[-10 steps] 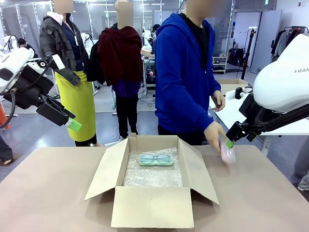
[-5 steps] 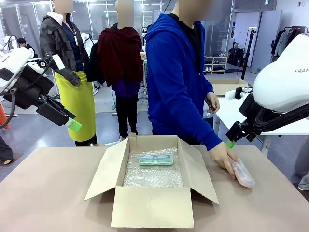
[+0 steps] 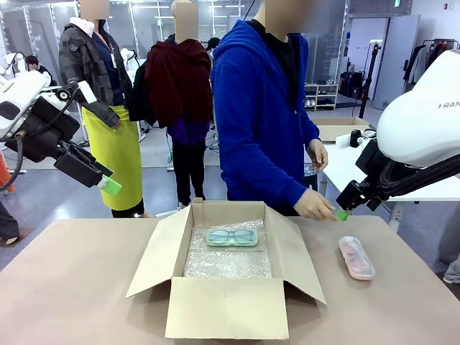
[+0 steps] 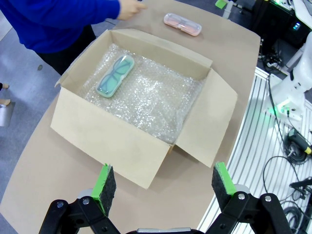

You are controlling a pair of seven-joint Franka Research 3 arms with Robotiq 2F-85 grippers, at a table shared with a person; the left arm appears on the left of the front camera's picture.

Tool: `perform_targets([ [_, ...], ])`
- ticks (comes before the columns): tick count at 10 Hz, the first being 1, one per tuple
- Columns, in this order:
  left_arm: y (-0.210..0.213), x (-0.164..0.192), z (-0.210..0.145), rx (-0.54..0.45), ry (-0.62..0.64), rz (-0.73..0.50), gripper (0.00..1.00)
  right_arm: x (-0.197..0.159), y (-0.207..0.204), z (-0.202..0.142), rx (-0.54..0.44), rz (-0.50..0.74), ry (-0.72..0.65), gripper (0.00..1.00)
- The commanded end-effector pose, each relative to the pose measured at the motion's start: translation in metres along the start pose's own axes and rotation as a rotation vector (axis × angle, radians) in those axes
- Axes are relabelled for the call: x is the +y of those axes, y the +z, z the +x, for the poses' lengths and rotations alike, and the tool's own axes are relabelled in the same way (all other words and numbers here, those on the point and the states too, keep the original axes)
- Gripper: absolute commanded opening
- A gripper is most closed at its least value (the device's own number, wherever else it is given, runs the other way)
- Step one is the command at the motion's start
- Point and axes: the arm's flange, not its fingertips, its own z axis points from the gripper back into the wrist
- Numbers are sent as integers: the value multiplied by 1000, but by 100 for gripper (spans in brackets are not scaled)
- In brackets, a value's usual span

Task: Pack the glasses set securely to prepare it for shipping.
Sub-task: Put the Glasses case from the right side of the table into the Package Box.

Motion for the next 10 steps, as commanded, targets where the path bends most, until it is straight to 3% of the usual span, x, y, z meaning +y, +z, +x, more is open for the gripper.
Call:
perform_targets([
  [1,3,2,-1,-9,-19,-23,100,-10,-8,6,50,-27,-41,100],
  [4,3,2,-1,-9,-19,-23,100,-38,-29,8,110,-61,-170,100],
  [10,3,2,-1,-9,-19,-23,100,-80,-128,7,145,-155,-344,100],
])
